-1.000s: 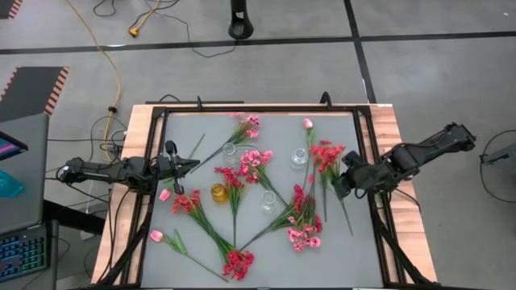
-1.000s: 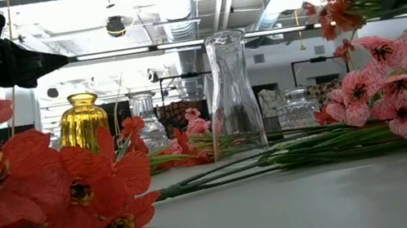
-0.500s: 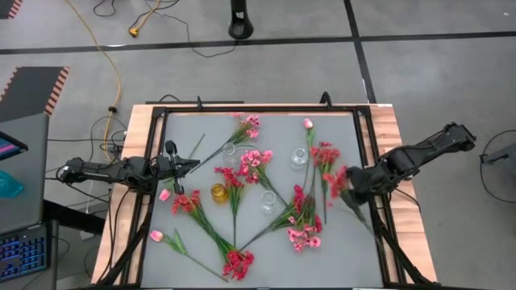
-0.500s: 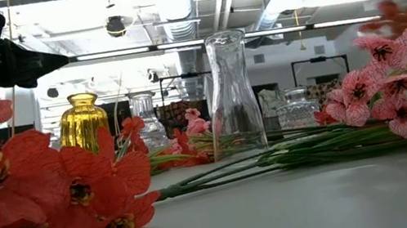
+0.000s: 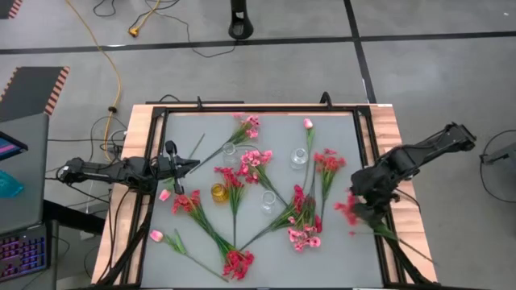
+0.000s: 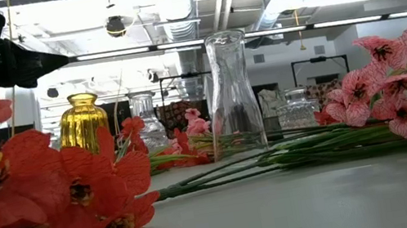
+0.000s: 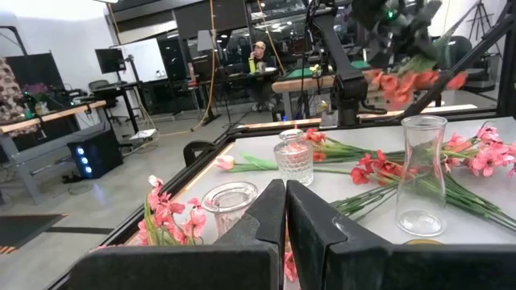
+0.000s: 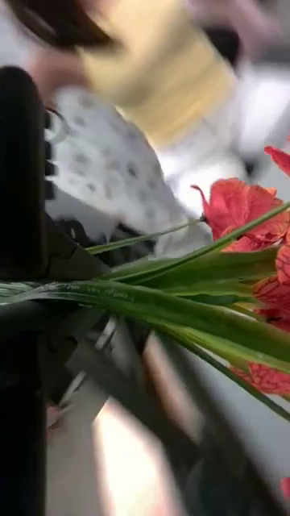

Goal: Sort flowers into vase by color
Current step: Put the center orange flowers into the top right transparent vase

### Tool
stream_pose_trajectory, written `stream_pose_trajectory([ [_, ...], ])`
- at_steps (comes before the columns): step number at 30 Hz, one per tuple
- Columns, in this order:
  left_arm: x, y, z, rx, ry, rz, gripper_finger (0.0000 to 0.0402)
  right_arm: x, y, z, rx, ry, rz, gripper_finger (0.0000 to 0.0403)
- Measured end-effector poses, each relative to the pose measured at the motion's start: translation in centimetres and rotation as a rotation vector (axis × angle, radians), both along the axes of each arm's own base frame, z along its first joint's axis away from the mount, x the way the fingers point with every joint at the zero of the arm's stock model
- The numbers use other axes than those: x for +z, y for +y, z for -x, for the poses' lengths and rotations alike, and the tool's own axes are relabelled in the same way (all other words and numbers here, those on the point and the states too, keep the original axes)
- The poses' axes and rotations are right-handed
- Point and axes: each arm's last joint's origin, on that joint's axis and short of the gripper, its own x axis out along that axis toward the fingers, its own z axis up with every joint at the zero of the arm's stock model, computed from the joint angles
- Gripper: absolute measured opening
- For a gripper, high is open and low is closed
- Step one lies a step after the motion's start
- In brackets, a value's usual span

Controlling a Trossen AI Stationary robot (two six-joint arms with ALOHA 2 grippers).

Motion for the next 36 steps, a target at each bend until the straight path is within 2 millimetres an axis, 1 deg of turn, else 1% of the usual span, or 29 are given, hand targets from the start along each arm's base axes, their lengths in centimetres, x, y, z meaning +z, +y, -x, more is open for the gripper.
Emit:
stream_pose_trajectory([
  [3, 0.0, 0.0, 0.0, 0.000, 0.000, 0.000, 0.0002, 1.4, -0.1, -0.9, -0.040, -0.221, -0.062, 0.0044],
  [6, 0.0, 0.0, 0.0, 0.000, 0.000, 0.000, 0.0002, 2.5, -0.5, -1.5, -0.119, -0.450, -0.011, 0.0044],
  [9, 0.0, 0.0, 0.0, 0.000, 0.000, 0.000, 0.0002, 2.9, -1.3, -1.9, -0.185, -0.654, 0.153, 0.0044],
  [11, 0.0, 0.0, 0.0, 0.000, 0.000, 0.000, 0.0002, 3.0, -2.0, -2.2, -0.216, -0.765, 0.301, 0.0044],
  [16, 0.0, 0.0, 0.0, 0.000, 0.000, 0.000, 0.0002, 3.2, -3.7, -3.2, -0.305, -0.937, 0.661, 0.0044],
  [19, 0.0, 0.0, 0.0, 0.000, -0.001, 0.000, 0.0002, 4.2, -4.7, -3.9, -0.359, -1.066, 0.814, 0.0044],
  [22, 0.0, 0.0, 0.0, 0.000, -0.001, 0.000, 0.0002, 5.5, -5.8, -4.4, -0.395, -1.223, 0.971, 0.0044],
  [26, 0.0, 0.0, 0.0, 0.000, -0.001, 0.000, 0.0002, 7.1, -7.1, -4.7, -0.370, -1.402, 1.222, 0.0044],
  [28, 0.0, 0.0, 0.0, 0.000, 0.000, 0.000, 0.0002, 7.7, -7.6, -4.7, -0.332, -1.466, 1.353, 0.0044],
  [30, 0.0, 0.0, 0.0, 0.000, 0.000, 0.000, 0.0002, 8.1, -8.2, -4.7, -0.285, -1.495, 1.474, 0.0044],
  [33, 0.0, 0.0, 0.0, 0.000, 0.000, 0.000, 0.0002, 8.2, -9.0, -4.7, -0.214, -1.487, 1.616, 0.0044],
  [36, 0.0, 0.0, 0.0, 0.000, 0.000, 0.000, 0.0002, 7.9, -9.7, -5.2, -0.165, -1.440, 1.691, 0.0044],
])
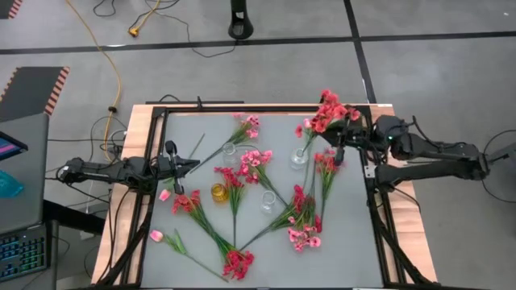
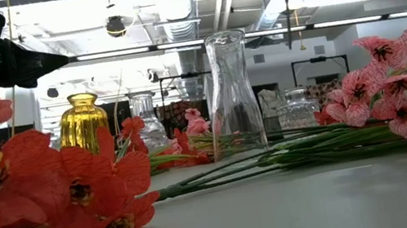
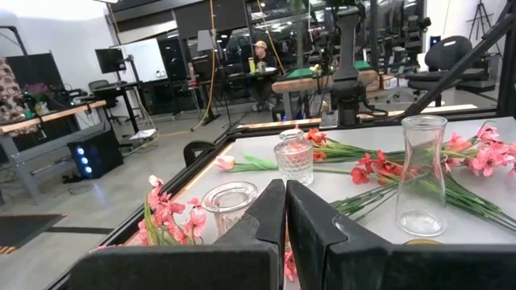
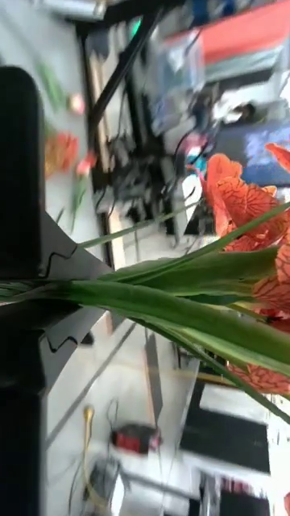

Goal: Sort flowers into vase by color
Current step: Put the center orange flowers into the top right transparent vase

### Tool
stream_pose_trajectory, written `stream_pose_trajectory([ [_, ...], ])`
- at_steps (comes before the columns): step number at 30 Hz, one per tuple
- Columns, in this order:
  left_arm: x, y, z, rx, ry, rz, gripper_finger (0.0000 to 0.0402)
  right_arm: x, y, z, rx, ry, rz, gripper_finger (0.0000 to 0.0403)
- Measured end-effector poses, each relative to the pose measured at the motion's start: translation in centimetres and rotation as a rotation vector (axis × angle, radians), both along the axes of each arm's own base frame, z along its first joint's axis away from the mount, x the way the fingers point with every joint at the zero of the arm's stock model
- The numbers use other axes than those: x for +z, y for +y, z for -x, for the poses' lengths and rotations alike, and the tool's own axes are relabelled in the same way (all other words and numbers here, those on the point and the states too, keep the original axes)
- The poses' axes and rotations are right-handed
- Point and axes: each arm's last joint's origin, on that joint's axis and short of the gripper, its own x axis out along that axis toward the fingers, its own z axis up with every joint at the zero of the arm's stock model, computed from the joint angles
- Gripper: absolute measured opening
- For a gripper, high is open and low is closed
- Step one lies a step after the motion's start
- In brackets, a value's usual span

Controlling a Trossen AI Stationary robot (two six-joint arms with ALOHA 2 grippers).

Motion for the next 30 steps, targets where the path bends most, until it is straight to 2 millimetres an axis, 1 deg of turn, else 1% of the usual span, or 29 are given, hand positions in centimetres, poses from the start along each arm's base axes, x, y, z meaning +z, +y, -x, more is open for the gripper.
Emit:
stream_pose_trajectory([
  [3, 0.0, 0.0, 0.0, 0.000, 0.000, 0.000, 0.0002, -0.7, -0.7, -1.0, -0.031, 0.057, 0.024, 0.0044],
  [9, 0.0, 0.0, 0.0, 0.000, 0.000, 0.000, 0.0002, -2.1, -1.7, -2.8, -0.059, 0.140, 0.010, 0.0044],
  [20, 0.0, 0.0, 0.0, 0.000, 0.000, 0.000, 0.0002, -3.6, -2.6, -4.4, -0.085, 0.209, -0.040, 0.0044],
  [30, 0.0, 0.0, 0.0, 0.000, 0.000, 0.000, 0.0002, -5.7, -3.1, -6.4, -0.084, 0.311, -0.064, 0.0044],
])
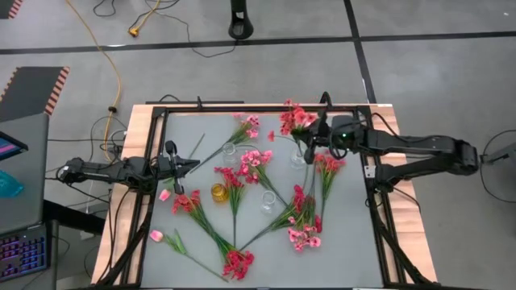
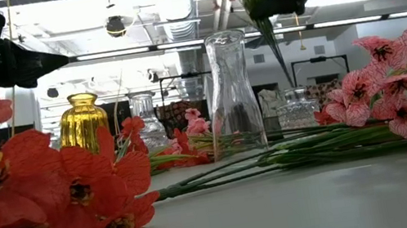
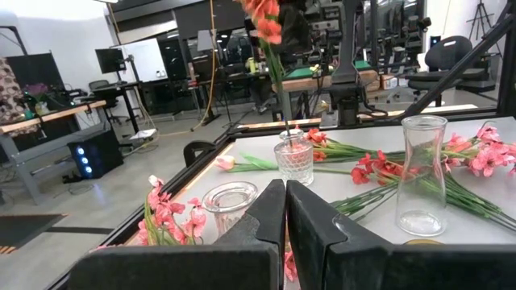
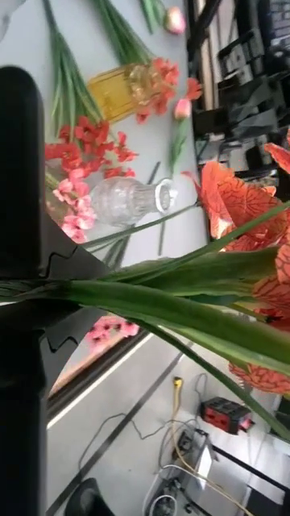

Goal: Sort flowers into vase by color
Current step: Put the center orange flowers into the top right transparent vase

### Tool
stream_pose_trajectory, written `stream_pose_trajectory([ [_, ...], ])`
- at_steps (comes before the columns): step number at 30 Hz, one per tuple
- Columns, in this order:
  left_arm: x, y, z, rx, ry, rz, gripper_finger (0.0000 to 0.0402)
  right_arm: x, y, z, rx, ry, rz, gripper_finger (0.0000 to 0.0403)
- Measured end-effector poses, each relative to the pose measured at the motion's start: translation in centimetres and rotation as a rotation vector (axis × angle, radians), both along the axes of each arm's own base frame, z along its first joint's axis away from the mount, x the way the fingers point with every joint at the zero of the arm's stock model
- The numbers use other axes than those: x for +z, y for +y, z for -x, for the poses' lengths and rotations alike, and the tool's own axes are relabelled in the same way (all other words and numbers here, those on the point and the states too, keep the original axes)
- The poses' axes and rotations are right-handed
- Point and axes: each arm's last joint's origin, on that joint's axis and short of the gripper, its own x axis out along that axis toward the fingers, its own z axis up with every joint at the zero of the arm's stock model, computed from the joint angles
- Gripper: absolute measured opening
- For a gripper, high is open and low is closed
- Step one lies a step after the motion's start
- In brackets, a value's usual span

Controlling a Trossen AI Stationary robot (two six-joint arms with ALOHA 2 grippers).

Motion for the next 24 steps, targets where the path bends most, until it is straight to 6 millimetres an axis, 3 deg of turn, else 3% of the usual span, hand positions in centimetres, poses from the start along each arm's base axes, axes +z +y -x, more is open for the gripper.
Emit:
stream_pose_trajectory([
  [14, 0.00, 0.00, 0.00, 0.000, 0.000, 0.000, 0.0002, -0.17, -0.03, -0.13, -0.001, 0.007, -0.004, 0.0047],
  [24, 0.00, 0.00, 0.00, -0.001, -0.006, 0.024, 0.0002, -0.67, 0.02, 0.08, 0.000, 0.063, -0.017, 0.0131],
])
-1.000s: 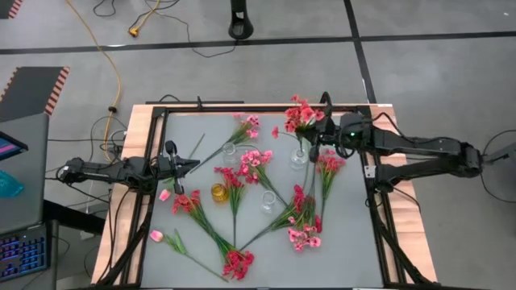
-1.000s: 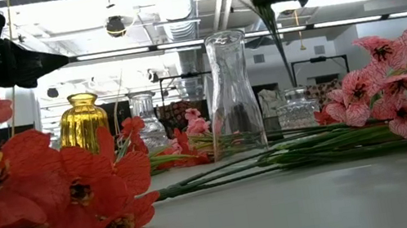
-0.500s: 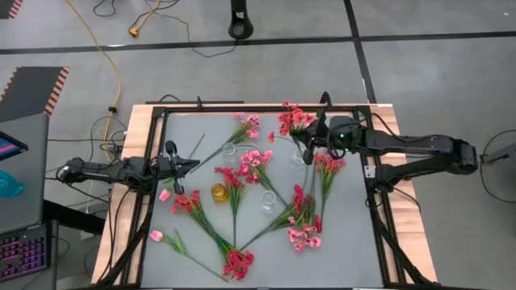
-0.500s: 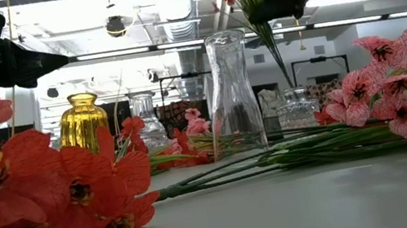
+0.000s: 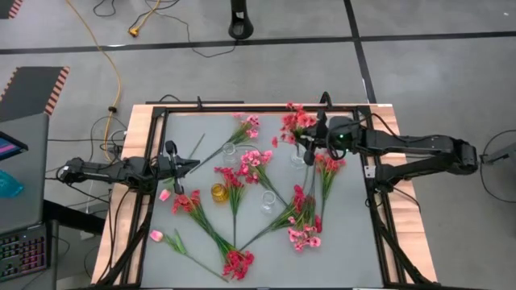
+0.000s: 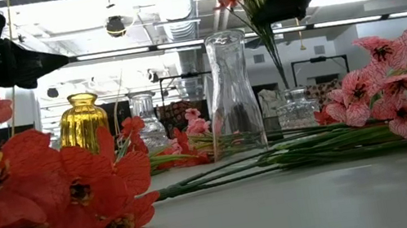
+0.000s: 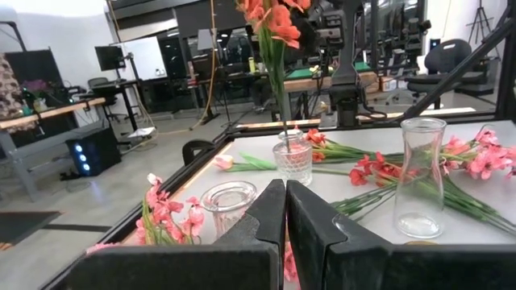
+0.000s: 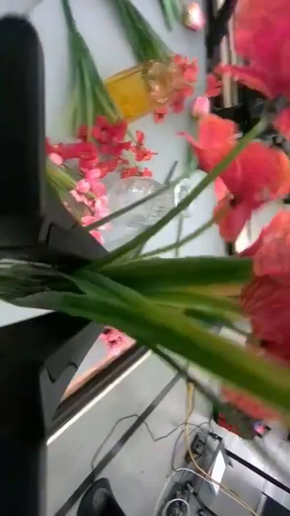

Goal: Sort flowers into vase by color
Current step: Put the center orange flowers into the top right transparent vase, then put the top pink flowers into the top left transparent vase

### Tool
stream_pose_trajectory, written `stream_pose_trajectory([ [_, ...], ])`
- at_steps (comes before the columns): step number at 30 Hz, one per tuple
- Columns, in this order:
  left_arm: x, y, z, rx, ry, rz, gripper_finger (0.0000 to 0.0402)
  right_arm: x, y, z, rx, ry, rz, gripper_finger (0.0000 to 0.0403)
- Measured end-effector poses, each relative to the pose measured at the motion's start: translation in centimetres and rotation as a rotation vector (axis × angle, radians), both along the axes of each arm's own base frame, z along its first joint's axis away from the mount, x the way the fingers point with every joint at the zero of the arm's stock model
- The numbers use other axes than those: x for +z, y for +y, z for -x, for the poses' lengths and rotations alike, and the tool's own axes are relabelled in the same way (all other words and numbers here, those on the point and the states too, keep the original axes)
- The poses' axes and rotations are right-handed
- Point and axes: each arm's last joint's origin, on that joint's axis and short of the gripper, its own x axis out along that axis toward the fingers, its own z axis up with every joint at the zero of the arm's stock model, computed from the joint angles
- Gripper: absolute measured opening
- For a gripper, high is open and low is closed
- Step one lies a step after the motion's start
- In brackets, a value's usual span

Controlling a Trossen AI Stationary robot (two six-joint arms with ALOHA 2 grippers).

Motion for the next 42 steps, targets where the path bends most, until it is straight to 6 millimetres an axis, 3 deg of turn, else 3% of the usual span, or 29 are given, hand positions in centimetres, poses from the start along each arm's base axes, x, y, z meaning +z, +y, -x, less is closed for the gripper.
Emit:
stream_pose_trajectory([
  [8, 0.0, 0.0, 0.0, 0.010, -0.015, 0.049, 0.0002, 0.4, 0.3, 1.2, -0.001, 0.261, -0.062, 0.0200],
  [16, 0.7, 0.3, 0.1, 0.086, -0.114, 0.139, 0.0011, 2.5, 0.7, 2.7, 0.015, 0.442, -0.078, 0.0218],
  [23, 2.1, 0.6, 0.5, 0.184, -0.314, 0.280, 0.0077, 4.7, 0.8, 3.4, 0.016, 0.474, -0.086, 0.0215],
  [28, 3.0, 0.8, 0.4, 0.271, -0.399, 0.299, 0.0140, 5.2, 0.8, 3.4, 0.016, 0.457, -0.082, 0.0215],
  [32, 4.5, 1.1, 0.0, 0.383, -0.391, 0.329, 0.0172, 5.2, 0.8, 3.4, 0.016, 0.458, -0.082, 0.0215],
  [36, 6.5, 1.4, -1.0, 0.451, -0.331, 0.334, 0.0179, 5.2, 0.8, 3.4, 0.016, 0.458, -0.082, 0.0215],
  [42, 9.3, 2.7, -2.6, 0.530, -0.052, 0.332, 0.0180, 5.2, 0.8, 3.4, 0.016, 0.458, -0.082, 0.0214],
])
